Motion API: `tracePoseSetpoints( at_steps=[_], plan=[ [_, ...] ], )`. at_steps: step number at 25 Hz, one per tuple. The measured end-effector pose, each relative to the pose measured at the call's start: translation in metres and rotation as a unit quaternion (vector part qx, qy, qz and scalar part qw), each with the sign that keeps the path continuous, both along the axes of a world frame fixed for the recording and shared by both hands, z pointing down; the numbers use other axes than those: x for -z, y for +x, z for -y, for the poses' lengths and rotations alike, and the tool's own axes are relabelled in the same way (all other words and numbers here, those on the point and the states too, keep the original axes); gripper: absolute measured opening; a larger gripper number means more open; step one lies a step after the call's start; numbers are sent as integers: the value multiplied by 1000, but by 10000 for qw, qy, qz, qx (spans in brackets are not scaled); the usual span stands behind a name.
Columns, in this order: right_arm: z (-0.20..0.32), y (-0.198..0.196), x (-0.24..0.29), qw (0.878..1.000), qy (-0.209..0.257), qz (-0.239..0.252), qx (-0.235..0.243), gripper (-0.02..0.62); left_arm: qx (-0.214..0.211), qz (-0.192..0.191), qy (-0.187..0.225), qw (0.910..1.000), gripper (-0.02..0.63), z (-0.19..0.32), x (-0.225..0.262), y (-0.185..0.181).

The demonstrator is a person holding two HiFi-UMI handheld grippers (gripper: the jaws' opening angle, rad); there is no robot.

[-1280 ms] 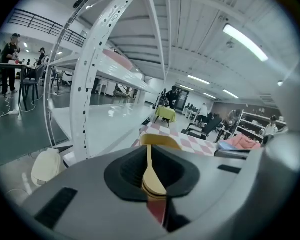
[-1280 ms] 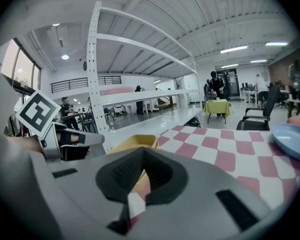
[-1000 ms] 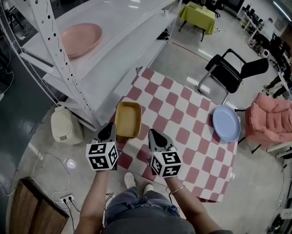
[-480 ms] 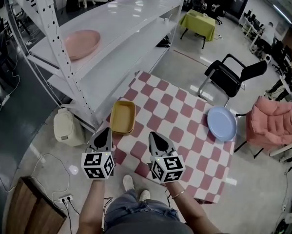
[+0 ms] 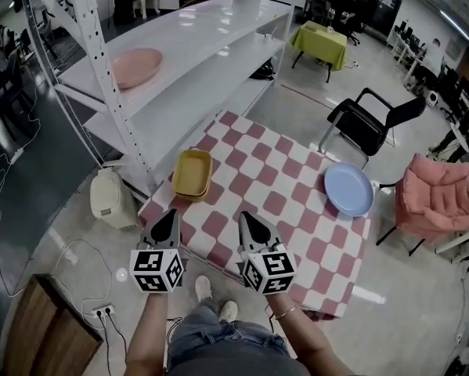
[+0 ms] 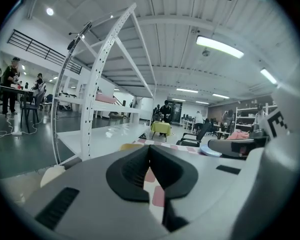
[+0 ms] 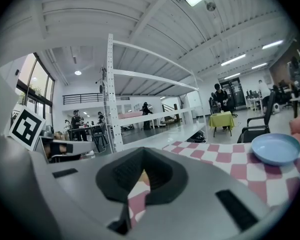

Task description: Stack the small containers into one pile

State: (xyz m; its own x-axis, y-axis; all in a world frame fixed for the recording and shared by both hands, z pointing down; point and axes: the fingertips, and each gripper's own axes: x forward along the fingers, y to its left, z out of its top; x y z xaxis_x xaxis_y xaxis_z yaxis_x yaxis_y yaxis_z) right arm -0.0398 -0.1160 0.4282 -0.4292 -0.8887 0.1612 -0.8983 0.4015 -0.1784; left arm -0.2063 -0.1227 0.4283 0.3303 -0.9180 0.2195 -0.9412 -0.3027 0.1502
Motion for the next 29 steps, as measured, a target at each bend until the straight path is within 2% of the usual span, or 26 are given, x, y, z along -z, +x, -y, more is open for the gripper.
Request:
tracePoseSetpoints(
  at_steps=[13,29],
  plan=[
    [-45,17,9,9996,253,14,96,8,101,54,56,9999,17,-53,2,19],
    [-61,25,9,9995,259,35,158,8,84,64,59,9999,17,-70,2,31]
  ],
)
